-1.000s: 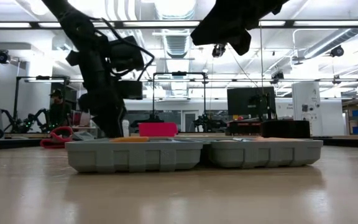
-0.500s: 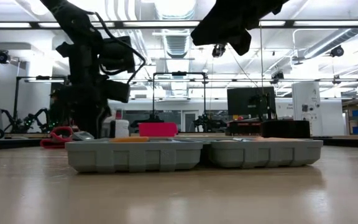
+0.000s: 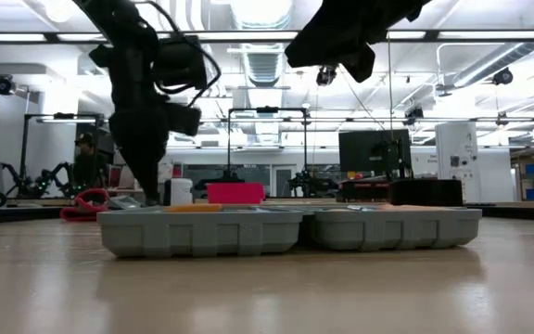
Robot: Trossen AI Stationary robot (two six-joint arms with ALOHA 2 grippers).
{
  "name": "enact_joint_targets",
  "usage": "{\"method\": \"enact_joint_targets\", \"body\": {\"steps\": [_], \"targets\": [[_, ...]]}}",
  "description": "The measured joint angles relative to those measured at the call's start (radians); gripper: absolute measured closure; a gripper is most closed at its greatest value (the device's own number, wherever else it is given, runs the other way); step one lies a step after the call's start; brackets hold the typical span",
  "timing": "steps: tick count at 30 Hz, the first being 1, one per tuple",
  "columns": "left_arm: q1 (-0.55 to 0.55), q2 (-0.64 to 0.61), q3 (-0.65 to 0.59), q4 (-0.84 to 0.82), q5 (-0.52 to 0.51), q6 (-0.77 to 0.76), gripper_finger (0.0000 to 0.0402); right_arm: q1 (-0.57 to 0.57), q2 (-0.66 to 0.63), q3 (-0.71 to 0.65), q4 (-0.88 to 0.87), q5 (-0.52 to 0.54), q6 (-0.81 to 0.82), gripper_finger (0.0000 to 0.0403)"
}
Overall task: Prefit tool cases
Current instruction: Put the hex keys into the gray tool box
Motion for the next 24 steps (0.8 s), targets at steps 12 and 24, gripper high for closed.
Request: {"method": "enact_joint_targets", "body": {"steps": [12, 24], "targets": [[0.007, 0.044, -0.001, -0.013, -0.074, -0.179, 0.0309, 0.000, 0.000, 0.000, 0.001, 0.003, -0.006, 0.0351], [0.007, 0.095, 0.000, -0.006, -0.073, -0.229, 0.0258, 0.000, 0.000, 0.001, 0.002, 0.003, -0.007, 0.0342]]}}
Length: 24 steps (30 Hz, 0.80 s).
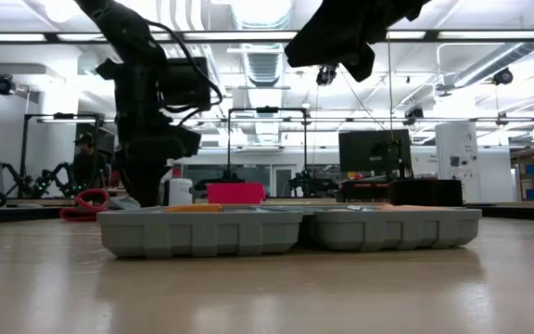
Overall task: Prefit tool cases
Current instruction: Put the hex keys into the gray tool box
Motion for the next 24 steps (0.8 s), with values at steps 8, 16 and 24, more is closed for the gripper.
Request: {"method": "enact_joint_targets", "body": {"steps": [8, 16, 24], "targets": [[0.000, 0.026, 0.004, 0.035, 0.002, 0.006, 0.0251, 0.000, 0.000, 0.000, 0.002, 0.000, -0.002, 0.0353], [0.000, 0.030, 0.004, 0.052, 0.002, 0.033, 0.0315, 0.000, 0.000, 0.000, 0.002, 0.000, -0.002, 0.0353], [0.000, 0.032, 0.003, 0.081, -0.021, 0.095, 0.0394, 0.001, 0.000, 0.000, 0.002, 0.000, 0.000, 0.0344]]}}
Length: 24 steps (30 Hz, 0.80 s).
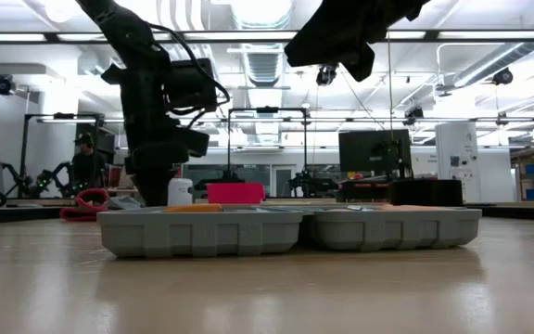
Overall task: Prefit tool cases
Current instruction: Put the hex keys into the gray tool box
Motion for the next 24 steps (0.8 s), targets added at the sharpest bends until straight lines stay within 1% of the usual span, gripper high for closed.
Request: {"method": "enact_joint_targets", "body": {"steps": [7, 10, 18, 24], "targets": [[0.000, 0.000, 0.001, 0.006, 0.002, 0.018, 0.0398, 0.001, 0.000, 0.000, 0.000, 0.000, 0.000, 0.0357], [0.000, 0.000, 0.016, -0.014, 0.030, 0.026, 0.0399, 0.001, 0.000, 0.000, 0.000, 0.000, 0.000, 0.0356], [0.000, 0.000, 0.113, -0.076, 0.036, 0.089, 0.0401, 0.001, 0.000, 0.000, -0.002, 0.000, 0.001, 0.0343], [0.000, 0.000, 0.178, -0.153, 0.036, 0.125, 0.0401, 0.004, 0.000, 0.000, -0.005, 0.000, 0.008, 0.0355]]}}
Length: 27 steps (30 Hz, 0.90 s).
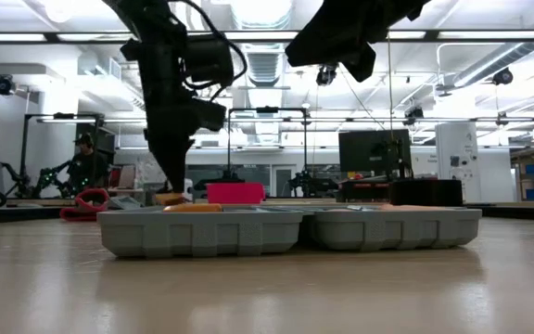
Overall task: Prefit tool cases
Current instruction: Put the hex keys into the gray tool box
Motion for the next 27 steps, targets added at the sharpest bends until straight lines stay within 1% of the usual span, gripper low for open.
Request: {"method": "enact_joint_targets", "body": {"steps": [9, 11, 14, 17, 20, 24, 27], "targets": [[-0.004, -0.001, 0.098, -0.110, 0.002, 0.024, 0.0401, 0.001, 0.000, 0.000, -0.009, 0.000, 0.000, 0.0364], [-0.005, -0.002, 0.120, -0.126, 0.051, 0.024, 0.0401, 0.001, 0.000, 0.000, -0.027, 0.000, 0.007, 0.0362], [-0.020, -0.002, 0.141, -0.129, 0.153, 0.025, 0.0401, 0.001, 0.000, 0.000, -0.055, 0.004, 0.040, 0.0358], [-0.058, -0.002, 0.152, -0.128, 0.216, 0.024, 0.0401, 0.001, 0.000, 0.000, -0.082, 0.046, 0.065, 0.0359], [-0.115, -0.002, 0.156, -0.128, 0.221, 0.024, 0.0401, 0.001, 0.000, 0.000, -0.109, 0.077, 0.083, 0.0364], [-0.193, -0.002, 0.157, -0.116, 0.222, 0.021, 0.0401, -0.001, -0.014, 0.000, -0.117, 0.079, 0.080, 0.0370], [-0.245, 0.000, 0.157, -0.061, 0.222, -0.006, 0.0401, -0.006, -0.032, 0.000, -0.115, 0.080, 0.067, 0.0370]]}}
